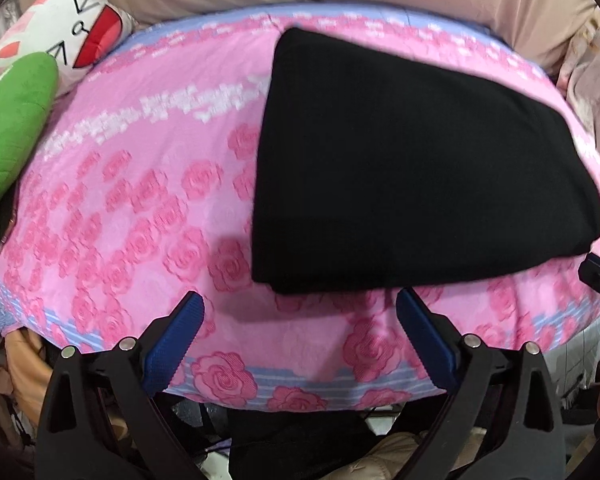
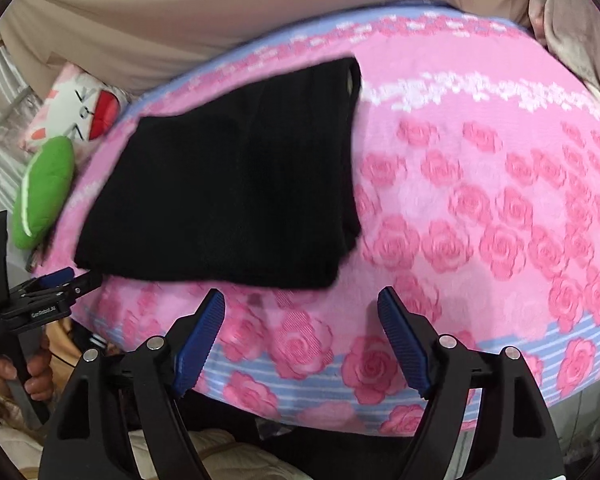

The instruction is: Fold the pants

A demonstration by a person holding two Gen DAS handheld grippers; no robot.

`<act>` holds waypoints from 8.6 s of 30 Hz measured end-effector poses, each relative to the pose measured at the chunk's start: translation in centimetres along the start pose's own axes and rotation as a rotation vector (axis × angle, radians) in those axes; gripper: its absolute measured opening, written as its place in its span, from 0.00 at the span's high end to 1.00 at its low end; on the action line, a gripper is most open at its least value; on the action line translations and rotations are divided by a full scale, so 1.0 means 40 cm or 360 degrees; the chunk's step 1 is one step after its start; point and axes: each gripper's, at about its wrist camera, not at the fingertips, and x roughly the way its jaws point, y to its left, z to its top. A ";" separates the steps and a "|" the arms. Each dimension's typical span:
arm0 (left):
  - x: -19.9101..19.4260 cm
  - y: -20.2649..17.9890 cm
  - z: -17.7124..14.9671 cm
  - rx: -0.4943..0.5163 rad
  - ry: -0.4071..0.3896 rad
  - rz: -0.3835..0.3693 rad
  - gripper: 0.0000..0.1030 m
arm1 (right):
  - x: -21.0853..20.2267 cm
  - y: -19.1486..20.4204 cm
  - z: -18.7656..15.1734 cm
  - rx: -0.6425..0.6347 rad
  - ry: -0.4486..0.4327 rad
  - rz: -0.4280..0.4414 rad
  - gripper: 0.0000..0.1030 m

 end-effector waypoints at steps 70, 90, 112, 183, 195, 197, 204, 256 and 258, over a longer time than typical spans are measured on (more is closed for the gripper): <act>0.067 0.069 0.212 -0.0357 -0.0087 -0.0840 0.69 | 0.077 -0.002 0.179 0.0269 -0.0179 0.0587 0.67; 0.008 0.075 0.158 -0.0284 -0.0074 -0.0676 0.70 | 0.056 -0.008 0.120 0.0324 -0.0068 0.0713 0.61; -0.232 0.040 0.217 -0.0119 -0.0536 -0.0672 0.74 | -0.169 0.116 0.199 0.0070 -0.0526 0.0702 0.74; 0.242 -0.023 0.858 0.0027 -0.0615 -0.0361 0.73 | 0.331 -0.012 0.819 0.0089 -0.0549 0.0473 0.74; 0.373 0.005 0.812 -0.0040 -0.0477 -0.0391 0.65 | 0.465 -0.080 0.777 0.0222 -0.0329 0.0464 0.67; 0.371 0.022 0.808 -0.0065 -0.0477 -0.0381 0.56 | 0.467 -0.101 0.770 0.0278 -0.0284 0.0511 0.57; 0.146 0.085 0.728 -0.0085 -0.0652 -0.0133 0.53 | 0.274 -0.153 0.698 0.0370 -0.0475 0.0305 0.51; 0.307 0.069 0.733 -0.0111 -0.0416 0.0241 0.24 | 0.393 -0.070 0.721 -0.0122 -0.0166 -0.0074 0.67; 0.309 0.072 0.734 -0.0116 -0.0417 0.0236 0.23 | 0.407 -0.097 0.733 -0.0013 -0.0140 0.0028 0.65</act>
